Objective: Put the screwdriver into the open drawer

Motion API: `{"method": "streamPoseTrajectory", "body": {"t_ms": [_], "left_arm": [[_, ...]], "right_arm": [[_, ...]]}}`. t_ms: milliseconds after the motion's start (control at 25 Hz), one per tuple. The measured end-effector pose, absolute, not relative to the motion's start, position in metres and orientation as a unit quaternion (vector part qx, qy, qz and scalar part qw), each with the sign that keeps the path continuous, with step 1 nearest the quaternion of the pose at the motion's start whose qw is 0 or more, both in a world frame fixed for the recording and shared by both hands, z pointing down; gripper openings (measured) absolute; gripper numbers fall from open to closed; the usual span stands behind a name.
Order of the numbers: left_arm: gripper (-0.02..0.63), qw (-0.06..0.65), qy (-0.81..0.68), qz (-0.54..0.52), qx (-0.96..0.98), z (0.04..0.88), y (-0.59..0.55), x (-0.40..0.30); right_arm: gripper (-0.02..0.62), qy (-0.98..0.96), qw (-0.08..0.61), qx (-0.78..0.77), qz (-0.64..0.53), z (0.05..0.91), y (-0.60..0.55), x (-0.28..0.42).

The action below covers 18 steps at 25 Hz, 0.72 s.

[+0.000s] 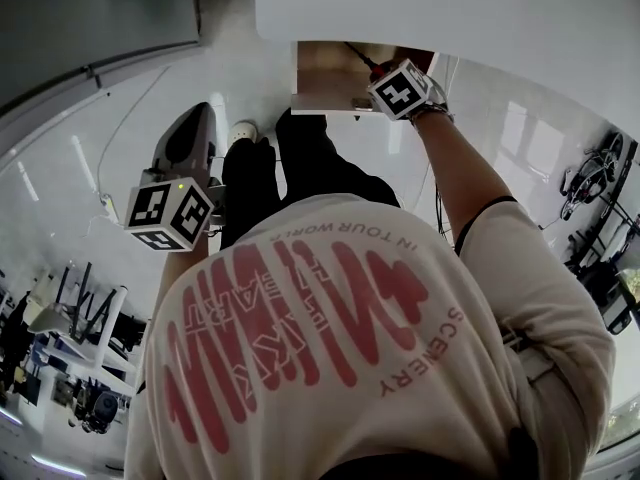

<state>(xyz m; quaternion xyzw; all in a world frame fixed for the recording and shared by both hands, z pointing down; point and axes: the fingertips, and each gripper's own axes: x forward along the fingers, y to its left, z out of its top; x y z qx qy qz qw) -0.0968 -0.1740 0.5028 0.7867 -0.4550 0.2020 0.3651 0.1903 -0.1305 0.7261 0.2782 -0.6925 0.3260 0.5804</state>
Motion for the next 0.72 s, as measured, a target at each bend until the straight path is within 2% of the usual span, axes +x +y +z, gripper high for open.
{"method": "streamPoseTrajectory", "body": {"t_ms": [720], "left_arm": [[0.003, 0.373, -0.484, 0.211, 0.763, 0.535, -0.170, -0.112]], "right_arm": [[0.110, -0.649, 0.618, 0.262, 0.359, 0.780, -0.128, 0.192]]}}
